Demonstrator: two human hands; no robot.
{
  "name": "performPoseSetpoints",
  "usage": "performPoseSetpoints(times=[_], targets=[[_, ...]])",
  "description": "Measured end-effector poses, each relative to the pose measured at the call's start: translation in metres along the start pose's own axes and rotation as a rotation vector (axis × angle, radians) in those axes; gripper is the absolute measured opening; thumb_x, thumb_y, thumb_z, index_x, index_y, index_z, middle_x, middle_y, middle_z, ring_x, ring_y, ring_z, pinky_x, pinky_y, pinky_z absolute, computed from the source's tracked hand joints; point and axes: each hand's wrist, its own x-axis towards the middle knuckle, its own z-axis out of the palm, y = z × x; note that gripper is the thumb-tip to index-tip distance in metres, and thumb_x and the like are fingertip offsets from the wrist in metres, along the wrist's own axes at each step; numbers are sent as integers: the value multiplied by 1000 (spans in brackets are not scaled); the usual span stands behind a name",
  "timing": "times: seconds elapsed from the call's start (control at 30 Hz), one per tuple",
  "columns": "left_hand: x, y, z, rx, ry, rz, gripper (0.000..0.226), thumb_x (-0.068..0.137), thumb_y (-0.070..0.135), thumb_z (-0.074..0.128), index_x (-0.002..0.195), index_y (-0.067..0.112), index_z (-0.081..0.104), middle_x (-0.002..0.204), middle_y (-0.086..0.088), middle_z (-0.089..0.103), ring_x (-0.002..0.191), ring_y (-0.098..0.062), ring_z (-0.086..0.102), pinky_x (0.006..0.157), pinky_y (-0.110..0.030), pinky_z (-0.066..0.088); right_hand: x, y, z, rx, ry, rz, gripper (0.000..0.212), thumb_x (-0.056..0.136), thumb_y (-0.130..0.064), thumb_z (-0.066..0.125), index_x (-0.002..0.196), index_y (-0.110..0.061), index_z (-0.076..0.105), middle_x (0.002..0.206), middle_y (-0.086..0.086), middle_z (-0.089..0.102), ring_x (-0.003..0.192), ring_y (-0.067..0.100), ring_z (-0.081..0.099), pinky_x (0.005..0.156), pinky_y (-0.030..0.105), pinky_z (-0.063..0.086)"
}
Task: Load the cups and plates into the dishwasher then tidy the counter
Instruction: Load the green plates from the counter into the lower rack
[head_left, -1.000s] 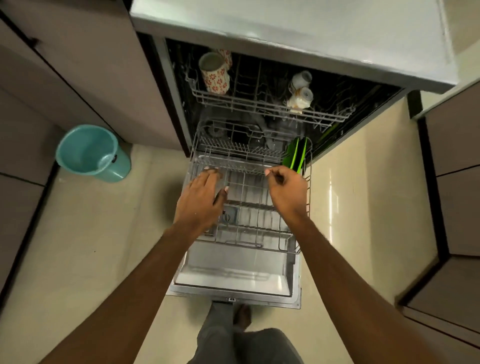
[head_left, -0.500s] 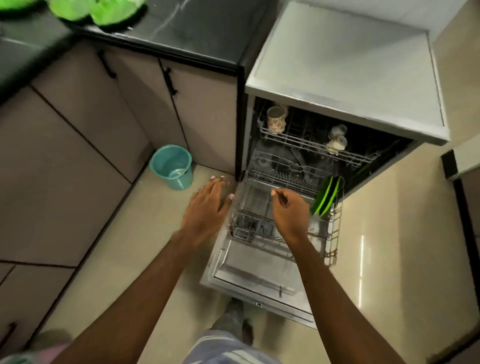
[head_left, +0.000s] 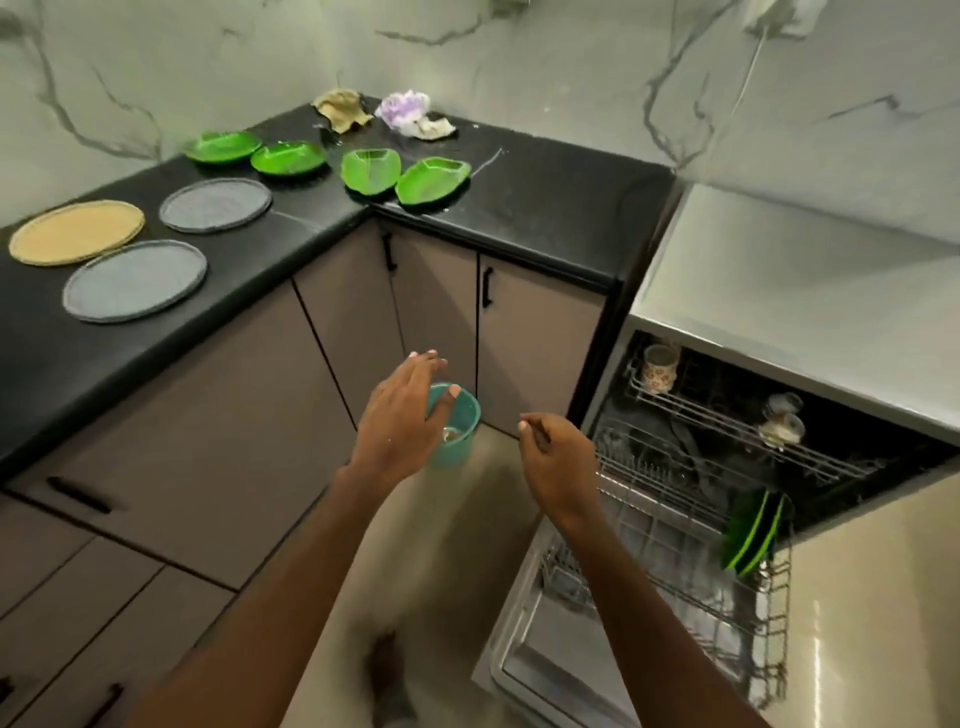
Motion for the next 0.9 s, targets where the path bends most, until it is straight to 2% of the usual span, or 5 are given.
performPoseSetpoints(times=[0.1,0.23,0.53,0.77,0.9], targets=[[31,-27,-23,15,22,37,46,98,41,43,138,19,44,150,2,39,144,-16,26,114,-39,26,30,-31,27,21,44,-16,17,93,-19,59,101,-10,72,96,2,71,88,11,62,77,18,42],[85,-75,-51,4,21,44,47,98,41,45,139,18,44,150,2,39,143,-15,27,113,-37,27,80,-69,77,51,86,6,17,94,-20,58,101,-12,71,97,-1,70,88,7,60,79,16,42],[179,-148,-95,-23,66,78,43,97,41,46,136,23,44,148,4,41,142,-15,30,112,-36,29,178,-124,153,130,107,31,12,94,-22,58,98,-19,69,89,-8,65,80,-4,57,71,7,40],[258,-190,-98,-15,56,83,38,97,33,49,133,20,46,145,3,45,140,-16,33,112,-36,30,259,-136,194,133,120,41,14,93,-21,59,100,-17,72,91,-6,68,85,5,61,74,13,43],[316,-215,-93,17,57,79,37,96,24,49,133,19,47,141,0,49,135,-19,40,109,-38,33,321,-128,223,123,149,75,16,92,-23,61,97,-15,73,92,-2,72,87,11,65,80,27,50]])
